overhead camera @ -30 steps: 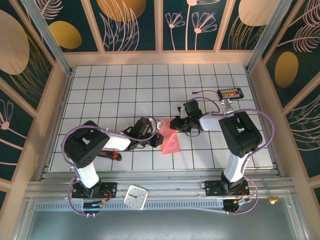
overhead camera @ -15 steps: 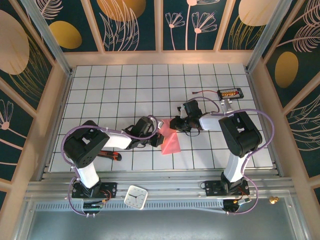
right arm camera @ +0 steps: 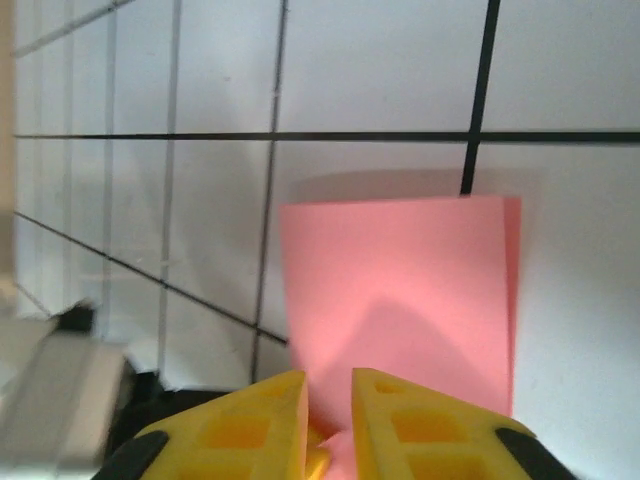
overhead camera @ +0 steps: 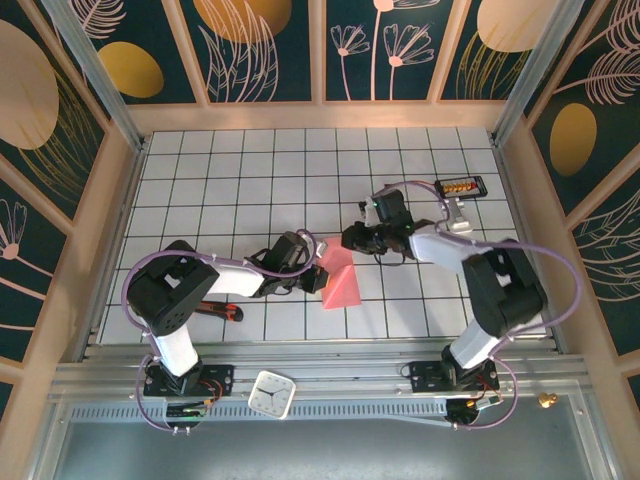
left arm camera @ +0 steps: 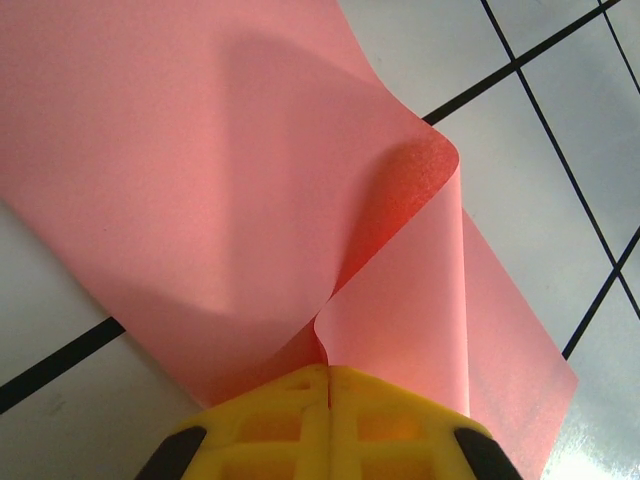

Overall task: Fold a paper plane with a square sheet of paper (pick it up from the middle)
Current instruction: Fold the triangle a second time at the center of the table.

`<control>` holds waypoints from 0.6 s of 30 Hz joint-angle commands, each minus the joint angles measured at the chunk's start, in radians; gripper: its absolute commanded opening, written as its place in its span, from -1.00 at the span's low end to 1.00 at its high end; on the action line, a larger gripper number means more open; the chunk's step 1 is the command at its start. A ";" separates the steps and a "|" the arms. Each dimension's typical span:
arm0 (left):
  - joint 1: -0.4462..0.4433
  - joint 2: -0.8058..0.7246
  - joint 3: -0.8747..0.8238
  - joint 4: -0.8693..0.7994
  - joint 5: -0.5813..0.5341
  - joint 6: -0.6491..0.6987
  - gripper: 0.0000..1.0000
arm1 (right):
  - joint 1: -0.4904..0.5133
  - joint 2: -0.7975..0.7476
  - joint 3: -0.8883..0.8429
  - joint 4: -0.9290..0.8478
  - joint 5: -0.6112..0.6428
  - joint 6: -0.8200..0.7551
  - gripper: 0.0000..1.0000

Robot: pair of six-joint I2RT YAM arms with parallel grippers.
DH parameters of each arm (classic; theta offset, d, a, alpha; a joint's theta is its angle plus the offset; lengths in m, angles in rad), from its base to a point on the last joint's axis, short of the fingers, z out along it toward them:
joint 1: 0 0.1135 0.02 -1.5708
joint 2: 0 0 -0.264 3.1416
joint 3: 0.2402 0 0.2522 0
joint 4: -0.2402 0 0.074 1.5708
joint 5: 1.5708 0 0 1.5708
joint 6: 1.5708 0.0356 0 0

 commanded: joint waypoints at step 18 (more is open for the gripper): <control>0.000 0.083 0.008 -0.162 -0.049 0.018 -1.00 | 0.329 -0.123 -0.393 0.478 0.068 0.377 -1.00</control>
